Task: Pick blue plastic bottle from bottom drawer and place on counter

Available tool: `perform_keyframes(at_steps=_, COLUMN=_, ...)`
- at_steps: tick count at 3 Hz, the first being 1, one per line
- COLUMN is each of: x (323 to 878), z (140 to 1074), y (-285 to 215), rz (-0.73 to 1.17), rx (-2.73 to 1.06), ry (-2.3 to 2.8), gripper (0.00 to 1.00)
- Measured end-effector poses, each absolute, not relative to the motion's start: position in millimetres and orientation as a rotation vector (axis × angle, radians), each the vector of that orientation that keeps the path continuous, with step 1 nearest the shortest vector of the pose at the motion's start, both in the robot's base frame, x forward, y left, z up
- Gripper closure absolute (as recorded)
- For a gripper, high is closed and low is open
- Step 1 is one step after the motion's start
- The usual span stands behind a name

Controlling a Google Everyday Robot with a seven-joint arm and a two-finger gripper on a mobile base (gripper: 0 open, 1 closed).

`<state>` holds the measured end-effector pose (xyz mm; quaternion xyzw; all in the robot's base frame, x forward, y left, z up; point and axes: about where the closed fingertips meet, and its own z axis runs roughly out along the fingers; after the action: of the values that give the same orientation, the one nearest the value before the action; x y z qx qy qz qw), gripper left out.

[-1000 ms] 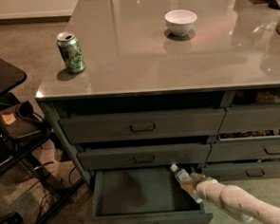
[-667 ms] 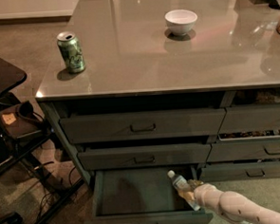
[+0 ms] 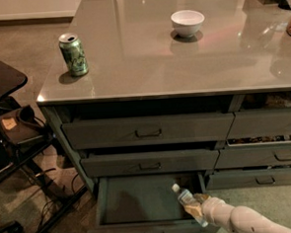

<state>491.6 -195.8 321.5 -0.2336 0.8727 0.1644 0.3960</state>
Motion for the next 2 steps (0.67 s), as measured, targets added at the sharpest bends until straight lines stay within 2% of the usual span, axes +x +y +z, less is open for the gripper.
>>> perform_keyframes(at_steps=1, x=449.0, z=373.6, y=-187.1, rz=0.372, rx=-0.710, ry=2.123, gripper=1.00)
perform_keyframes(at_steps=2, x=391.6, z=443.6, y=-156.6, rz=0.372, rx=-0.851, ry=2.013, gripper=1.00)
